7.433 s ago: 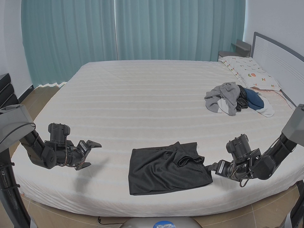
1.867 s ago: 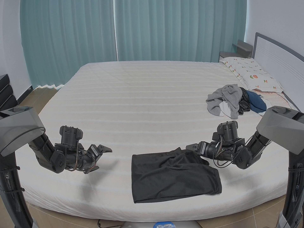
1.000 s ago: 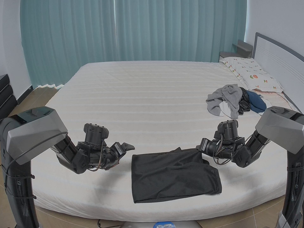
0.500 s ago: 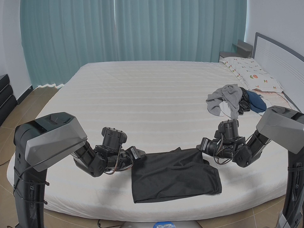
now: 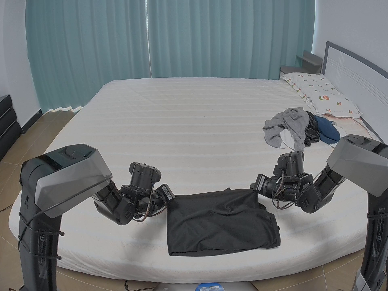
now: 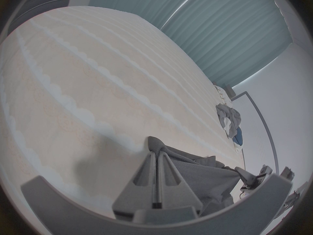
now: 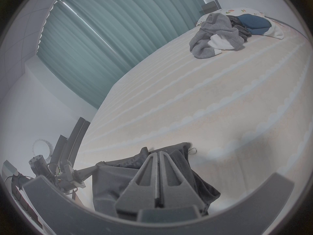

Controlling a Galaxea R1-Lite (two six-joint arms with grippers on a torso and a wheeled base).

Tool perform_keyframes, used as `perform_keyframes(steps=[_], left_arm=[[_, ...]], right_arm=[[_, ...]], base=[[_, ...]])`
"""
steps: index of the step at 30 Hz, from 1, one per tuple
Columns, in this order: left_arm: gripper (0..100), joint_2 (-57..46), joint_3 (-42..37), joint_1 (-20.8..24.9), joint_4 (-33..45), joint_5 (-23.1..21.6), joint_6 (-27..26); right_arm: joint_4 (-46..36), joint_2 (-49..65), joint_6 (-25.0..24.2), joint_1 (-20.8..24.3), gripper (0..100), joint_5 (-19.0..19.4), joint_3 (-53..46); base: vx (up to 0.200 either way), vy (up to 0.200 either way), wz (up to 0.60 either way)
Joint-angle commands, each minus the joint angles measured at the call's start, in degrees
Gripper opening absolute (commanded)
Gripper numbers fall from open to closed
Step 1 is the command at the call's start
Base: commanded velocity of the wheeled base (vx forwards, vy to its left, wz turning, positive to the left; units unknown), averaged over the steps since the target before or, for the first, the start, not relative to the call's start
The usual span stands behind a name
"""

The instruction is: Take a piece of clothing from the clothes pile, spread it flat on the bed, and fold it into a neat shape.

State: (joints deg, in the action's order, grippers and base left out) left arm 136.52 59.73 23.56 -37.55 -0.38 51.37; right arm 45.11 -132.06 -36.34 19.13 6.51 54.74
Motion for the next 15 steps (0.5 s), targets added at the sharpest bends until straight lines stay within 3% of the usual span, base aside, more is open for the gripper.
perform_keyframes(steps=[1,2,3,15], left_arm=[[0,-0.38,-0.06,-0.10,-0.07,0.03,0.04],[0,-0.38,-0.06,-0.10,-0.07,0.03,0.04],[0,-0.38,-0.06,-0.10,-0.07,-0.06,0.04],[0,-0.03,-0.06,-0.27,0.19,-0.24,0.13]], right_arm=[[0.07,-0.13,0.13,0.47,0,0.08,-0.51],[0.16,-0.13,0.13,0.47,0,0.08,-0.51],[0.33,-0.30,0.13,0.56,100,0.08,-0.42],[-0.28,0.93,-0.13,1.00,100,0.96,-0.95]], base=[[0.000,0.000,0.00],[0.000,0.000,0.00],[0.000,0.000,0.00],[0.000,0.000,0.00]])
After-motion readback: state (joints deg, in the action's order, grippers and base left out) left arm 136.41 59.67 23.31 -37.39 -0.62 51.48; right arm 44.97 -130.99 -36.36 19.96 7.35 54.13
